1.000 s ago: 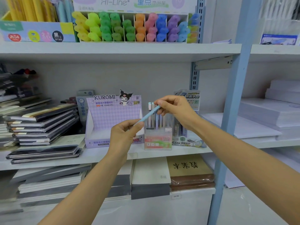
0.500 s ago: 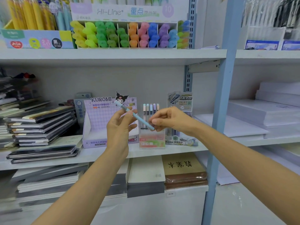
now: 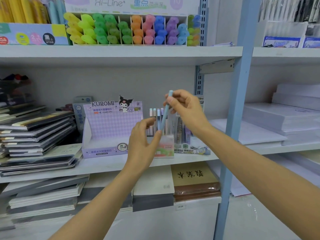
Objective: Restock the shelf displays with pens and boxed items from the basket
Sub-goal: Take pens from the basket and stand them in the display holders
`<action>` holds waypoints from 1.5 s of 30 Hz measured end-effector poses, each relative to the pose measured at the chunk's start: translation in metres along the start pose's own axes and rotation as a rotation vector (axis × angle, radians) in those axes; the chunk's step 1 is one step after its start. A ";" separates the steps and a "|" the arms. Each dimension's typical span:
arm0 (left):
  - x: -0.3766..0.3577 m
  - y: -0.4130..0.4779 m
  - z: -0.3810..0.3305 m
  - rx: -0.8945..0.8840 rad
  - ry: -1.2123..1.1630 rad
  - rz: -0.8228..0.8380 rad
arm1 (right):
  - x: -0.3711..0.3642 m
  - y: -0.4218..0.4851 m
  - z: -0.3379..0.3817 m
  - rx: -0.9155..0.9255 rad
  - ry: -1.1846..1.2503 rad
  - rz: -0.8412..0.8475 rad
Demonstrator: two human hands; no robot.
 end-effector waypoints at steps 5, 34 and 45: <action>-0.009 -0.017 0.028 -0.118 0.370 0.145 | 0.016 0.010 -0.023 -0.037 -0.102 -0.141; -0.012 -0.021 0.043 -0.220 0.473 0.239 | -0.016 0.008 -0.057 -0.040 -0.840 0.189; -0.004 -0.118 0.084 -0.122 0.365 -0.133 | -0.071 -0.138 -0.043 0.308 -0.531 0.379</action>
Point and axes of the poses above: each hand's wrist, its own y-axis towards the middle knuckle, its own x-axis out of the back of the hand, z = x × y, the point moved 3 cm from there along y, towards the middle knuckle, and after that the axes turned 2 degrees about y, right-handed, at the moved point
